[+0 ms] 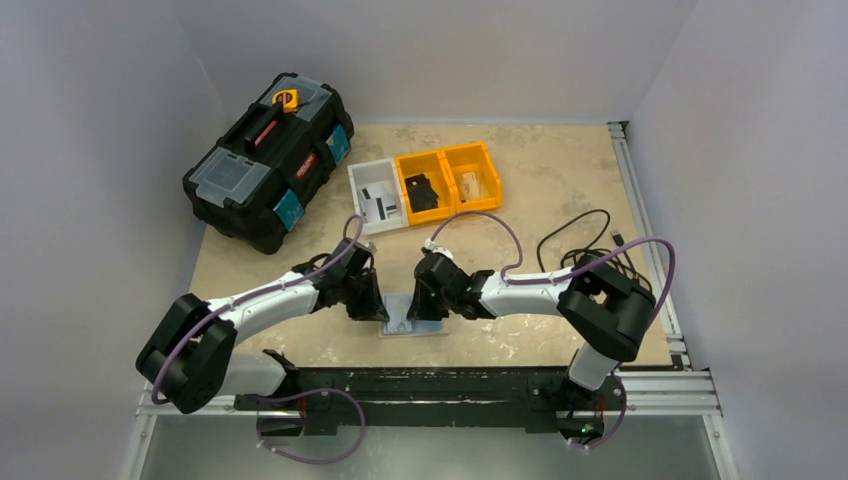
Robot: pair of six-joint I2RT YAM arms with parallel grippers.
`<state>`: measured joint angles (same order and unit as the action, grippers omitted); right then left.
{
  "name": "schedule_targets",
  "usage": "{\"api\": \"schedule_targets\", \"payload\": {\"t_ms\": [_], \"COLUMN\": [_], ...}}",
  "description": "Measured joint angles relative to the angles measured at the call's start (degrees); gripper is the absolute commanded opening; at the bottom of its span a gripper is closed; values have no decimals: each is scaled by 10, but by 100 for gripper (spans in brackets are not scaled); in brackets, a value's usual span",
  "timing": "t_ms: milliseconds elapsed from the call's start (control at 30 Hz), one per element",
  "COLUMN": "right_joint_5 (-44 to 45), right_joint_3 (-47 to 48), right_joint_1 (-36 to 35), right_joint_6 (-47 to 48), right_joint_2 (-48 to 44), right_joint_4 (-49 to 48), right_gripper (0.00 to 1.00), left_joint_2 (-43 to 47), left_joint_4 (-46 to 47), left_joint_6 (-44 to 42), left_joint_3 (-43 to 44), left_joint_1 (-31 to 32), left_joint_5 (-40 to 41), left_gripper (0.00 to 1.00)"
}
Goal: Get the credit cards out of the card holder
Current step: Remove the credit card from the card holder.
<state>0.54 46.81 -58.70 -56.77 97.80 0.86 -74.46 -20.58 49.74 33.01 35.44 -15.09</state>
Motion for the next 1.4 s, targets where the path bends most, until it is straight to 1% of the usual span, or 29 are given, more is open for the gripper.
{"api": "schedule_targets", "payload": {"t_ms": [167, 333, 500, 633, 733, 1033, 1233, 1400], "right_joint_5": [0, 3, 15, 28, 31, 30, 20, 6], "right_joint_3": [7, 18, 28, 32, 32, 15, -22, -34], "right_joint_1": [-1, -9, -10, -10, -9, -5, 1, 7], "right_joint_6": [8, 23, 33, 38, 39, 39, 36, 32], "right_joint_2": [-12, -29, -60, -96, -119, -113, -85, -83], "right_joint_4": [12, 60, 122, 152, 160, 152, 115, 87], "right_gripper": [20, 26, 26, 28, 26, 25, 25, 20], "left_joint_2": [3, 19, 30, 30, 30, 4, -39, -60], "left_joint_4": [-18, -35, -47, -54, -58, -54, -32, -15], "left_joint_6": [1, 2, 2, 2, 2, 2, 7, 8], "left_joint_3": [11, 24, 35, 45, 54, 58, 58, 58], "left_joint_1": [6, 18, 22, 26, 30, 42, 50, 57], "left_joint_5": [6, 0, -2, -1, -1, -2, -8, -10], "left_gripper": [0, 0, 0, 0, 0, 0, 0, 0]}}
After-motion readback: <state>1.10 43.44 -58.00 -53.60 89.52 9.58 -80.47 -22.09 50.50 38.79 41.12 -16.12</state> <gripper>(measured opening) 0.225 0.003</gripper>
